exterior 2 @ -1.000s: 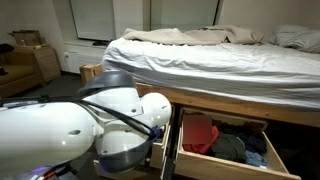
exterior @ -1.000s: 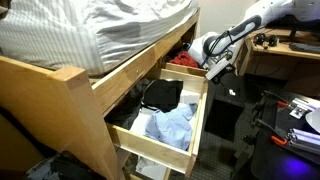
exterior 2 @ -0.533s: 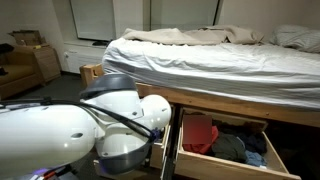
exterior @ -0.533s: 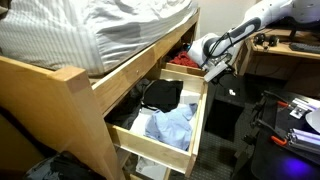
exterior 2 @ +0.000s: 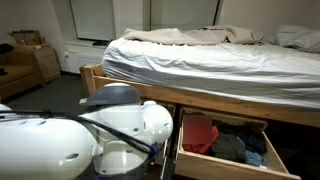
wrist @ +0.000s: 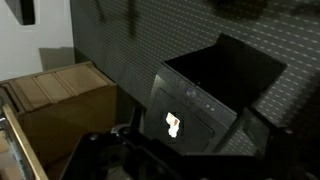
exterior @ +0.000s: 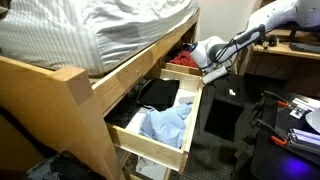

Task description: Remove the red shirt from the upper drawer on the left and put it in the upper drawer on the right, close the left upper drawer

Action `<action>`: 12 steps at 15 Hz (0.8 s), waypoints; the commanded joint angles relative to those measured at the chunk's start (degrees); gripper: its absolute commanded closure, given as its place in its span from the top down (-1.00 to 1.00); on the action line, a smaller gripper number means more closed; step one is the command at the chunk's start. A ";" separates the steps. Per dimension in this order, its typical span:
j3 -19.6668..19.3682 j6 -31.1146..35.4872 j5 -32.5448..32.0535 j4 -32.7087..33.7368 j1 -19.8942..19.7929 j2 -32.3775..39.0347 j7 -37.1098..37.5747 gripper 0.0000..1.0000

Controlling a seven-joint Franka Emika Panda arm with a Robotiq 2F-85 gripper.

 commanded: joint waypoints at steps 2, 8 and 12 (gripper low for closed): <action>3.19 7.51 -7.68 -3.56 -5.31 -3.13 -2.41 1.00; 4.39 6.07 -16.42 -5.91 -3.01 -2.72 -7.06 1.00; 7.42 -4.33 -18.78 -2.46 6.96 -2.79 -8.61 1.00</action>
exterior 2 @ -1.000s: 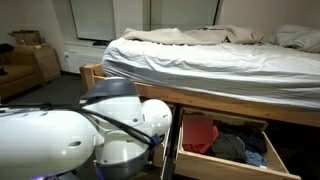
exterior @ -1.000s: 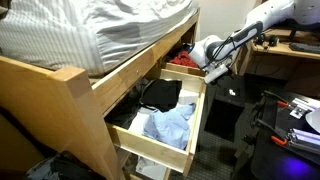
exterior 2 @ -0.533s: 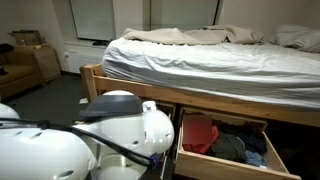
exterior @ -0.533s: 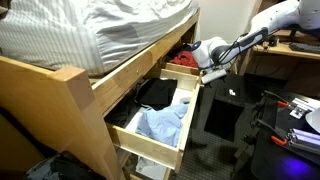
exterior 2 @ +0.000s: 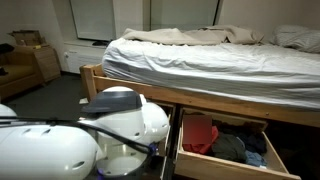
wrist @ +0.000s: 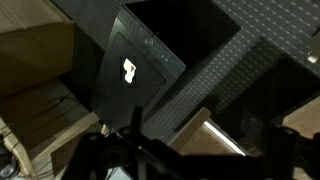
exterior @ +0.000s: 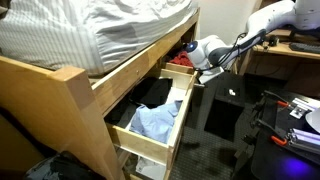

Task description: Remove the red shirt from the upper drawer on the left and put it in the upper drawer on the right, close the left upper drawer

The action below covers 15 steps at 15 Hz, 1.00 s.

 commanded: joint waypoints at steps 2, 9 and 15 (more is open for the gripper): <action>3.03 -8.27 -4.09 3.72 10.31 0.27 -3.29 1.00; 4.22 -10.25 -5.01 5.67 13.14 -0.65 -4.52 1.00; 3.25 -5.12 -2.97 5.67 7.50 -7.09 4.04 1.00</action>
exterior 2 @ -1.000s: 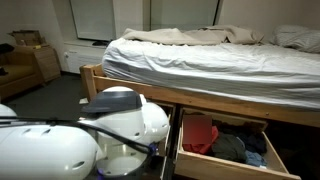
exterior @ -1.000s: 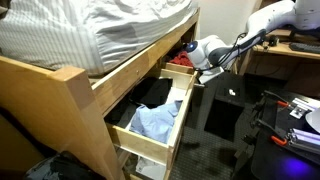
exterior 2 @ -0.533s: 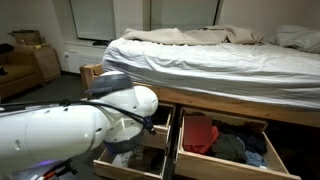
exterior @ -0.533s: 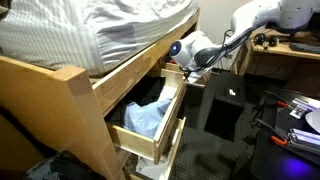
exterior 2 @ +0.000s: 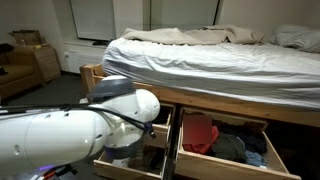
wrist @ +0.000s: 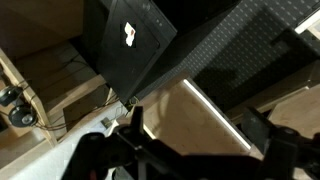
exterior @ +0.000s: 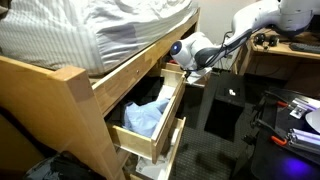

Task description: Remove the red shirt from the upper drawer on the left and put it in the upper drawer on the right, close the left upper drawer

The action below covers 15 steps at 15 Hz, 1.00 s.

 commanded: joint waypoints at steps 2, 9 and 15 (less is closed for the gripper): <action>-5.97 13.34 5.69 -0.39 -3.73 -2.34 7.95 1.00; -11.64 36.16 5.94 -2.93 -9.96 -2.37 18.59 1.00; -8.57 34.85 0.37 -1.44 -8.47 -2.35 12.24 1.00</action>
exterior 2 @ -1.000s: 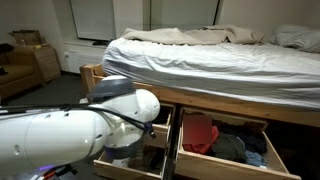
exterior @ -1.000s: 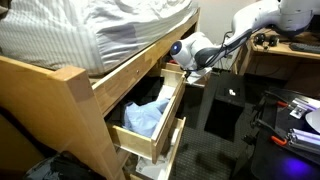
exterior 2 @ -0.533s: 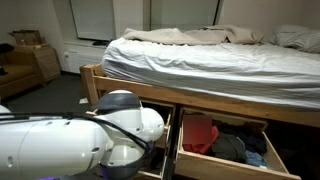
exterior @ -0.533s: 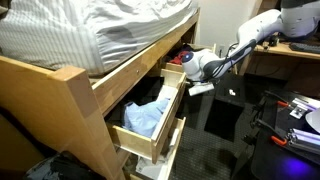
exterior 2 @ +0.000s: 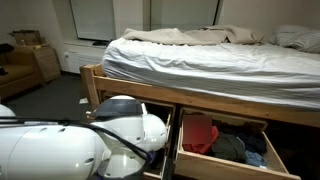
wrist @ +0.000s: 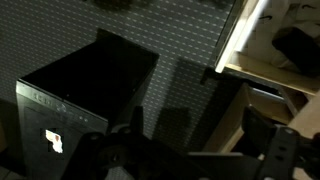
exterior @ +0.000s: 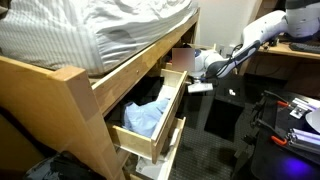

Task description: Remove the red shirt from the upper drawer on the left and put it in the upper drawer on the right, close the left upper drawer

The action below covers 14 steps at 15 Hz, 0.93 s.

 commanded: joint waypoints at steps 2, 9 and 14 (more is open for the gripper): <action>4.04 -0.82 -10.97 -4.45 -1.31 1.34 -4.45 1.00; 5.06 2.07 -31.01 -10.12 -1.84 1.42 -7.37 1.00; 4.29 3.92 -34.79 -8.93 -0.29 1.36 -6.20 1.00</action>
